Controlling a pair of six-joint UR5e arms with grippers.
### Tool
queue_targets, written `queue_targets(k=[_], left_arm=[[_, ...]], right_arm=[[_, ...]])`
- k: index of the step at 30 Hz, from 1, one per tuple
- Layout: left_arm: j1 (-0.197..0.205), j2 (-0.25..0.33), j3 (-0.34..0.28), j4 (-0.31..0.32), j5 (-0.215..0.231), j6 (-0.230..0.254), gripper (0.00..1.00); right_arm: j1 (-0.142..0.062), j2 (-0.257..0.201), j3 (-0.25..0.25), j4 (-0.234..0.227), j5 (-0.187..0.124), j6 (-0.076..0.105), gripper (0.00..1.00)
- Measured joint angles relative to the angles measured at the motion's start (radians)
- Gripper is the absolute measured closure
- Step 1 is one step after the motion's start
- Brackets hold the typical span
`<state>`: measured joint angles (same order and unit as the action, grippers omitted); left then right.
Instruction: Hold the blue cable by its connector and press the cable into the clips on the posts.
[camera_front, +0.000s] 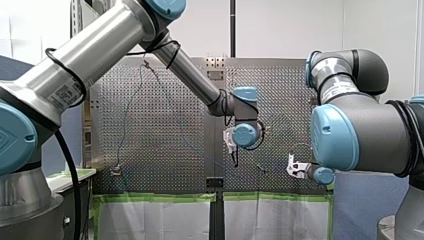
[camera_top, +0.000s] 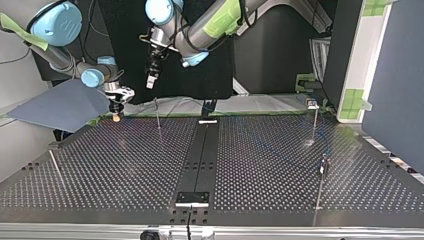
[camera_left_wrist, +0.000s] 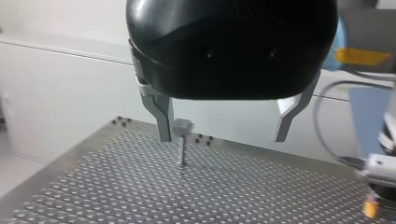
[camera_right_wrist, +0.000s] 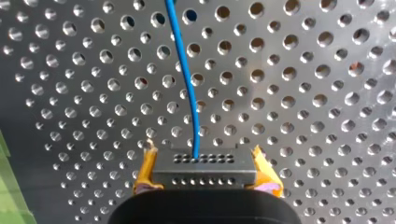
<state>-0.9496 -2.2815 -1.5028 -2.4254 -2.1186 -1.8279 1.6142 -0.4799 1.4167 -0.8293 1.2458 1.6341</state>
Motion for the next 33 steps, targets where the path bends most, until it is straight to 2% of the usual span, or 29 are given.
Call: queue_targets(k=[5, 15, 23, 27, 33], left_arm=[[0.001, 0.041, -0.042, 0.037, 0.001, -0.013, 0.0], [0.005, 0.143, -0.143, 0.095, 0.001, -0.076, 0.0], [0.007, 0.216, -0.216, 0.137, -0.001, -0.084, 0.0], [0.008, 0.259, -0.26, 0.142, -0.017, -0.09, 0.0], [0.009, 0.318, -0.318, 0.144, -0.026, -0.091, 0.0]], right_arm=[[0.003, 0.0, 0.0, 0.0, 0.0, 0.0, 1.0], [0.005, 0.0, 0.0, 0.001, 0.0, 0.0, 1.0], [0.005, 0.0, 0.0, 0.001, 0.0, 0.005, 1.0], [0.006, 0.0, 0.0, 0.001, 0.0, 0.013, 1.0], [0.006, 0.0, 0.0, 0.001, 0.0, 0.015, 1.0]])
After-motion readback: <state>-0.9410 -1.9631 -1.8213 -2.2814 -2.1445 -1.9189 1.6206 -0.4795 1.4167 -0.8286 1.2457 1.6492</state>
